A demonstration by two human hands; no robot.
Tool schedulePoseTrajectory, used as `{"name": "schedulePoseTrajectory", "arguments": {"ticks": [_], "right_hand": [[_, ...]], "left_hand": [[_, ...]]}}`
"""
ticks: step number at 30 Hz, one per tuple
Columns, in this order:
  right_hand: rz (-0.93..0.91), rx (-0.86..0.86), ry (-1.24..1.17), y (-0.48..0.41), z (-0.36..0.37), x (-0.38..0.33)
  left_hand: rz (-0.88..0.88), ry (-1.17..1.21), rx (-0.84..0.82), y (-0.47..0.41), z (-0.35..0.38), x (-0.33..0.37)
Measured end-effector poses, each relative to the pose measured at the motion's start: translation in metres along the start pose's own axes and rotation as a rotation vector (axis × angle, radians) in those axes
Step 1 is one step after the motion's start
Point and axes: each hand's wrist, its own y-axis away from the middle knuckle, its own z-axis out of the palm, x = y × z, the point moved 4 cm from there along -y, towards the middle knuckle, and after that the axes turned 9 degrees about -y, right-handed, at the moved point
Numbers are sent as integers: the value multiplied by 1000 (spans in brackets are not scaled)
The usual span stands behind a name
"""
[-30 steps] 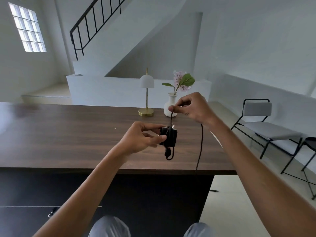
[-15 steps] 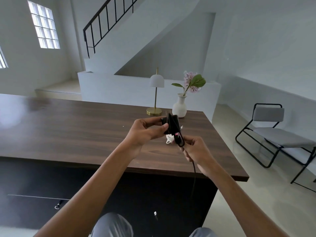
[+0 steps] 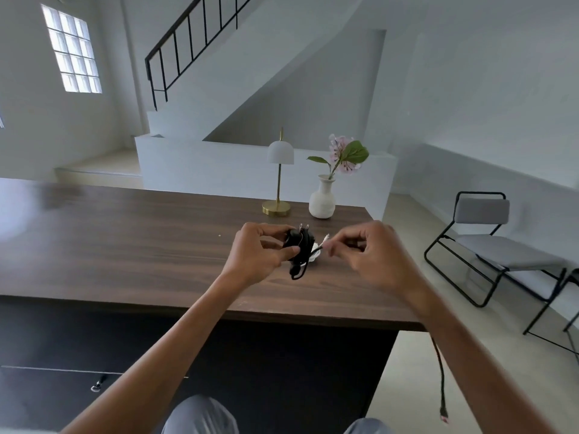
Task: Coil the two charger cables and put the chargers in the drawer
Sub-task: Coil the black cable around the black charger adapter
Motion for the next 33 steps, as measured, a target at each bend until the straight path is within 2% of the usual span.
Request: {"name": "schedulePoseTrajectory", "arguments": {"ticks": [4,8,15,18,23,28,33], "right_hand": [[-71,69,40,-34,-30,-7],[-96,54,23,-56,-35,-9],[-10,-1,-223,-61,-5,38],[94,5,-454,-44,16,53],[270,19,-475,-6,46,68],[242,-35,-451,27,63,58],[164,-53,-251,39,63,39]], "left_hand": [[44,40,-141,10,6,12],[95,97,-239,18,7,28],[145,273,-326,25,0,35],[112,374,-293,26,-2,29],[21,495,-169,19,-7,20],[-91,553,-25,12,-8,9],[-143,469,78,14,-1,5]]}}
